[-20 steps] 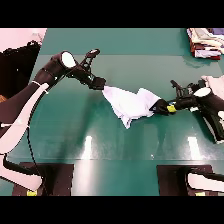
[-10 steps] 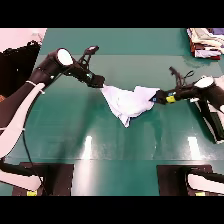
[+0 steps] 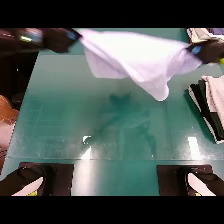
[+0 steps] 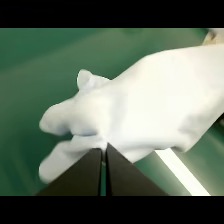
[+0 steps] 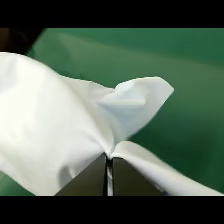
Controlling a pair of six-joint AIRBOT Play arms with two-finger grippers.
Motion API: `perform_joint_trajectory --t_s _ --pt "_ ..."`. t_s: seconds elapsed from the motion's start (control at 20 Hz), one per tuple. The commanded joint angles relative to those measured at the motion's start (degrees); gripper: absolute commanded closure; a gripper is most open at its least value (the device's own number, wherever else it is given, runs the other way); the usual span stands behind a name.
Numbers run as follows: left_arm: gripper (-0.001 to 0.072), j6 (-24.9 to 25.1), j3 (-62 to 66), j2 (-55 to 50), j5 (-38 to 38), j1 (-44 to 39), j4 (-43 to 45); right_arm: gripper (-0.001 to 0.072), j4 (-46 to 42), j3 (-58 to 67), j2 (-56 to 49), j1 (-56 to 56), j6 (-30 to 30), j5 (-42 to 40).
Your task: Fold the shirts.
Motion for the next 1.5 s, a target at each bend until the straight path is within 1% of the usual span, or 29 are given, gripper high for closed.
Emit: perform_joint_trajectory --t_s 0.0,0.1,0.25,0.35,0.4,0.5,0.6,0.7,0.8,0.9,0.95,1.05,1.15,1.2,1.3,1.45 --pt "0.0686 0.0 5.6 7.6 -0.2 0.0 -0.2 0.0700 -4.5 8.7 4.8 -0.4 4.0 0.9" --pt "0.0686 0.0 9.1 7.6 -2.2 0.0 -0.4 0.0700 -8.3 12.0 4.3 -0.4 7.6 3.8" --pt "0.0686 -0.2 7.5 6.5 -5.2 0.0 -0.3 0.0700 -8.7 13.3 -0.3 0.0 10.9 11.4" --pt "0.0686 -1.9 4.1 3.8 -10.6 0.0 -0.4 0.0700 -8.7 13.1 -6.0 2.5 11.8 17.7" --pt "0.0686 -2.8 1.6 2.0 -14.1 -0.5 -0.5 0.0700 -8.7 11.9 -8.7 4.4 11.8 19.5" --pt "0.0686 -3.1 -5.1 -1.5 -19.4 -2.6 -0.5 0.0700 -8.8 6.4 -13.8 8.4 11.6 20.1" --pt "0.0685 -2.1 -13.6 -4.8 -20.7 -5.2 -0.2 0.0700 -8.7 0.0 -18.3 11.2 11.5 19.0" --pt "0.0685 0.3 -22.0 -7.5 -17.7 -6.6 0.8 0.0700 -8.7 -6.1 -21.7 13.2 10.1 14.7" --pt "0.0684 0.2 -27.5 -10.0 -11.0 -6.6 3.3 0.0699 -8.5 -9.8 -24.5 13.7 10.1 9.6" --pt "0.0684 0.0 -28.4 -12.3 -4.5 -5.7 6.7 0.0700 -8.6 -11.2 -26.3 13.2 10.1 6.4" --pt "0.0684 -0.2 -28.4 -12.9 -0.6 -4.6 6.9 0.0700 -8.6 -11.2 -26.9 13.1 10.1 5.7" --pt "0.0684 -2.1 -28.3 -13.1 8.3 -0.6 6.9 0.0700 -8.5 -11.1 -27.3 12.5 10.1 3.6" --pt "0.0683 -3.7 -28.3 -13.2 13.3 3.8 6.3 0.0700 -8.1 -11.1 -27.2 11.9 10.1 1.3" --pt "0.0671 -3.7 -28.3 -13.2 13.5 6.0 5.4 0.0700 -8.2 -11.0 -27.2 11.9 10.1 0.7" --pt "0.0671 -3.3 -28.4 -13.2 10.8 8.7 4.4 0.0699 -8.1 -10.9 -27.3 12.0 10.1 -0.3" --pt "0.0671 -2.7 -28.4 -13.2 7.3 9.0 4.7 0.0698 -8.1 -10.9 -27.2 12.0 10.1 -2.0"
